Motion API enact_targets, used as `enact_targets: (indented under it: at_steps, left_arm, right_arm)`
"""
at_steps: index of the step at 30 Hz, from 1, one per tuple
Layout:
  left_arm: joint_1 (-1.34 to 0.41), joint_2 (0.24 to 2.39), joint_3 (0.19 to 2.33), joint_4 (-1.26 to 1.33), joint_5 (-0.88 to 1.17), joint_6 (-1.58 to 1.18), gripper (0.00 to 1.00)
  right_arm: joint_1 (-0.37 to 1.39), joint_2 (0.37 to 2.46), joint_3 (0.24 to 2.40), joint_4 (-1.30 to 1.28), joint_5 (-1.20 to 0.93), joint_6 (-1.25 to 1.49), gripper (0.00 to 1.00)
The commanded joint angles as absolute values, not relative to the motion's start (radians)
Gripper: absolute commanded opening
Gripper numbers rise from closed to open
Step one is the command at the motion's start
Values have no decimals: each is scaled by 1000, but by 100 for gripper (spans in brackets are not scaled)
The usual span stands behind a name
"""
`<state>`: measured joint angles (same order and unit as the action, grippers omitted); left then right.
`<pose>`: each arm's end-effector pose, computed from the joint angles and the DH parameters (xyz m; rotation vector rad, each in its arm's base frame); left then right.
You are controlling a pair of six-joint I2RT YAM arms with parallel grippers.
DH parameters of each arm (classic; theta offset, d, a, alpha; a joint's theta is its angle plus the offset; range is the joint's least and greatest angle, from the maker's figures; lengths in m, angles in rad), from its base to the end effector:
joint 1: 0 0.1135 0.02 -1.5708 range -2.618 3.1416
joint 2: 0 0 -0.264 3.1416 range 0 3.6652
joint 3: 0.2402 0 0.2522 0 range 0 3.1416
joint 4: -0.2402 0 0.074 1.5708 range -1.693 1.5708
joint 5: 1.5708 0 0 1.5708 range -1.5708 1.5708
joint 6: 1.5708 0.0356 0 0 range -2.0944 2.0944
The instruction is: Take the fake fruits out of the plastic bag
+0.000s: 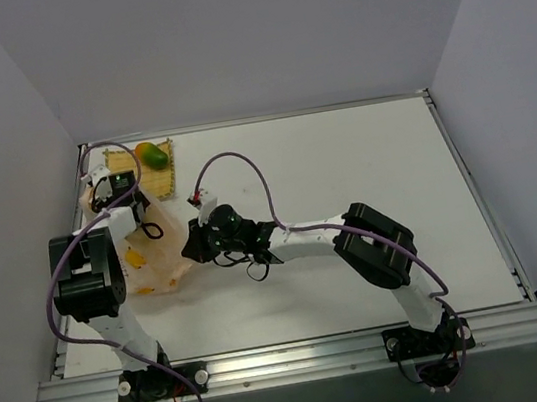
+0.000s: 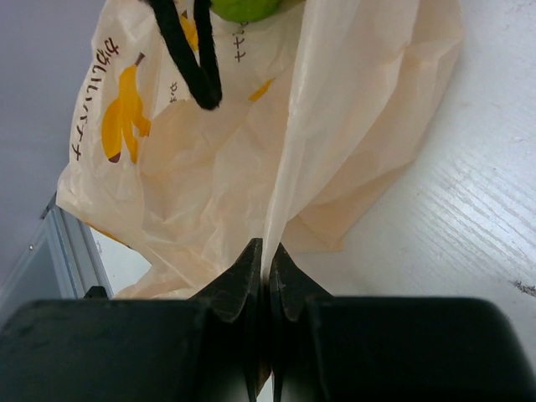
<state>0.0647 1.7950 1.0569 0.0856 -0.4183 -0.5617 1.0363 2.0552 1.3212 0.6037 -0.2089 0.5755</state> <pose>0.3832 0.0393 0.1858 -0.8782 1.9784 0.1811 0.2346 0.4107 0.2135 -0.6019 1.8033 1.3359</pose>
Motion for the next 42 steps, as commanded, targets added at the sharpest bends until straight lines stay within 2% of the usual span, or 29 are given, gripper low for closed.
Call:
enact_targets:
  at_steps: [1,3,4,6,8,14,24,31,37,42]
  left_arm:
    - [80,1781,1134,121,-391,-526,73]
    - [78,1740,1105,110,-402,-540,63]
    - [80,1723,1092,101,-400,-549,53]
    - [80,1668,1051,81,-405,-574,43]
    - [71,1629,1029,40,-408,-606,37]
    - [-23,1467,983,-198,-437,-655,26]
    - [-52,1093,905,-578,-285,-689,19]
    - [-52,818,1040,-753,-187,-678,17]
    - [-51,920,1196,-605,-84,-748,17]
    - [-48,1176,1325,-442,-139,-761,17]
  right_arm:
    - [1035,2066,1364,618,-252,568,0]
    - [1035,2065,1367,615,-247,565,0]
    - [1032,2065,1368,615,-242,565,0]
    - [1029,2062,1376,614,-242,566,0]
    - [1025,2060,1387,607,-241,563,0]
    - [1023,2069,1430,580,-239,558,0]
    - [1023,2068,1467,529,-232,554,0]
    - [1081,2052,1367,545,-238,549,0]
    - [1144,2057,1278,560,-255,532,0]
    - [1175,2048,1197,577,-265,519,0]
